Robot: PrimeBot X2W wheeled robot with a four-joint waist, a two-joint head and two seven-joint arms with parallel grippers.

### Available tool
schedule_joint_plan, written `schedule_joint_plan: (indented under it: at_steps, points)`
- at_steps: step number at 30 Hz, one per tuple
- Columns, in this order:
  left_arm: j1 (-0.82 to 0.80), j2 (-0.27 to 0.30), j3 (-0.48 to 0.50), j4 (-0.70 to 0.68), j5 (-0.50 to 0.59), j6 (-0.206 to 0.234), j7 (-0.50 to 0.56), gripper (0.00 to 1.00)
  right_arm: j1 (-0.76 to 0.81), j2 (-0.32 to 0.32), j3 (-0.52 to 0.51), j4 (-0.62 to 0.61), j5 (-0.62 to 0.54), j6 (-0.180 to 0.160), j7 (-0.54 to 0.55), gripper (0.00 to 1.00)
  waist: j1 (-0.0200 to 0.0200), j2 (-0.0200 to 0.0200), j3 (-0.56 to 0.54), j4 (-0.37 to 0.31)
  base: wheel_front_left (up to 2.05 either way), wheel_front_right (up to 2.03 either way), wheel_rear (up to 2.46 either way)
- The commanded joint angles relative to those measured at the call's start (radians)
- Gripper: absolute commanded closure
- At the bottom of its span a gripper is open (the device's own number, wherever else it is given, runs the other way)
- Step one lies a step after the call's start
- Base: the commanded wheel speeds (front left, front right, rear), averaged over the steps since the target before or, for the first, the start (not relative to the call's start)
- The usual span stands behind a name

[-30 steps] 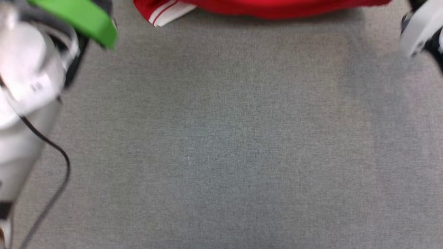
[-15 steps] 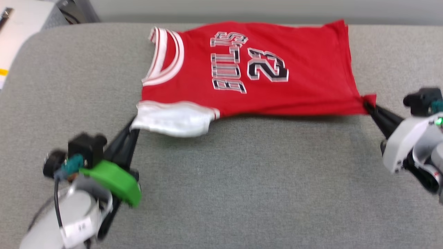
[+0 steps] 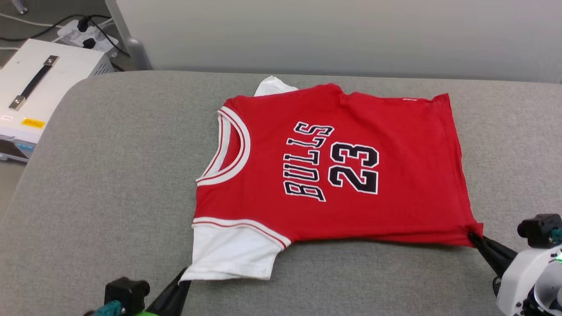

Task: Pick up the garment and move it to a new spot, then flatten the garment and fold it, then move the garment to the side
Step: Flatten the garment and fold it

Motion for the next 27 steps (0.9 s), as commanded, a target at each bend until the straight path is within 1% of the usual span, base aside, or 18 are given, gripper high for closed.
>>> schedule_joint_plan:
  at_steps: [1,7,11,15,20,27]
  points:
    - [0.030,0.014,0.000,-0.009,-0.015,0.008,0.009,1.00,0.033,-0.004,-0.018,-0.013,-0.006,-0.001,0.004,1.00,0.0001,0.0000,-0.017,-0.003,0.00,0.00,0.00]
    - [0.120,0.041,-0.001,-0.057,-0.071,0.028,0.034,1.00,0.177,-0.009,-0.114,-0.071,-0.027,-0.001,0.026,1.00,0.0001,0.0000,-0.029,-0.009,0.00,0.00,0.00]
    - [0.152,0.060,0.003,-0.095,-0.091,0.039,0.042,1.00,0.255,-0.008,-0.177,-0.124,-0.050,-0.001,0.064,1.00,0.0001,0.0000,-0.029,-0.012,0.00,0.00,0.00]
    - [0.141,0.070,0.006,-0.107,-0.061,0.048,0.033,1.00,0.299,0.015,-0.255,-0.169,-0.080,-0.001,0.098,1.00,0.0001,0.0000,-0.022,-0.014,0.00,0.00,0.00]
    - [0.054,0.060,0.023,-0.083,-0.010,0.019,0.015,1.00,0.307,0.052,-0.350,-0.216,-0.128,-0.001,0.139,1.00,0.0001,0.0000,-0.002,-0.017,0.00,0.00,0.00]
    - [-0.139,0.042,0.027,-0.007,0.045,-0.059,0.039,1.00,0.261,0.107,-0.442,-0.276,-0.176,-0.001,0.192,1.00,0.0001,0.0000,0.047,-0.042,0.00,0.00,0.00]
